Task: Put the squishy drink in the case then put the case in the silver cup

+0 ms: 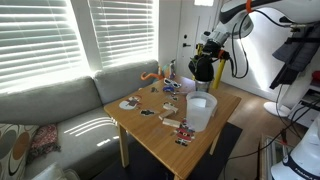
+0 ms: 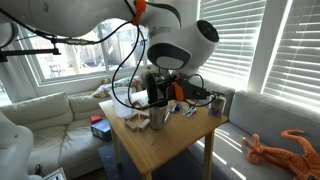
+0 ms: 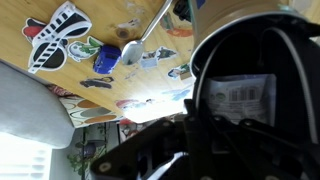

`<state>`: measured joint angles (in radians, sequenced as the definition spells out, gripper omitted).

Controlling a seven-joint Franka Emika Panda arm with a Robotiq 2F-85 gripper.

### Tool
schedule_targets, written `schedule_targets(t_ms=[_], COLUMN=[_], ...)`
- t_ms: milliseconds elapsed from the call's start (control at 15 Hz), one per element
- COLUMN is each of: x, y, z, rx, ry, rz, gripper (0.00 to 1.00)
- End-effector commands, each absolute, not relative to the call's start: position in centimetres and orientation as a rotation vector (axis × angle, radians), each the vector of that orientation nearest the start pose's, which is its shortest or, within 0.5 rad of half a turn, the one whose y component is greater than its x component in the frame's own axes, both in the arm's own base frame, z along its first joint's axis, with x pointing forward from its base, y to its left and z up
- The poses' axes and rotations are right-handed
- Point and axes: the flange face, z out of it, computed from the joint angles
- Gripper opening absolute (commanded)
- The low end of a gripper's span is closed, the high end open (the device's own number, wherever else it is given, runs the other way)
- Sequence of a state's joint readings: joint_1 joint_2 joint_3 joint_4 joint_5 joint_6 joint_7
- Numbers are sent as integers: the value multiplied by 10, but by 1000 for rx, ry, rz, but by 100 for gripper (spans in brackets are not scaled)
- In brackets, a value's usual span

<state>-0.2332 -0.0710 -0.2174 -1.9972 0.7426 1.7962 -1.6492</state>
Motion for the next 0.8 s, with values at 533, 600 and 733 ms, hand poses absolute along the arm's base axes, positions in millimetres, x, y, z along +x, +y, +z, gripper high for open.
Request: schedule_targets(t_ms=[533,600,733], x=[485,484,482], y=[-168,-168,-167], z=[490,488,487], rx=[-2269,-2266,-2257], ry=[-1241,-1249,-1268], rz=[-888,-884,-885], gripper=[1,1,1])
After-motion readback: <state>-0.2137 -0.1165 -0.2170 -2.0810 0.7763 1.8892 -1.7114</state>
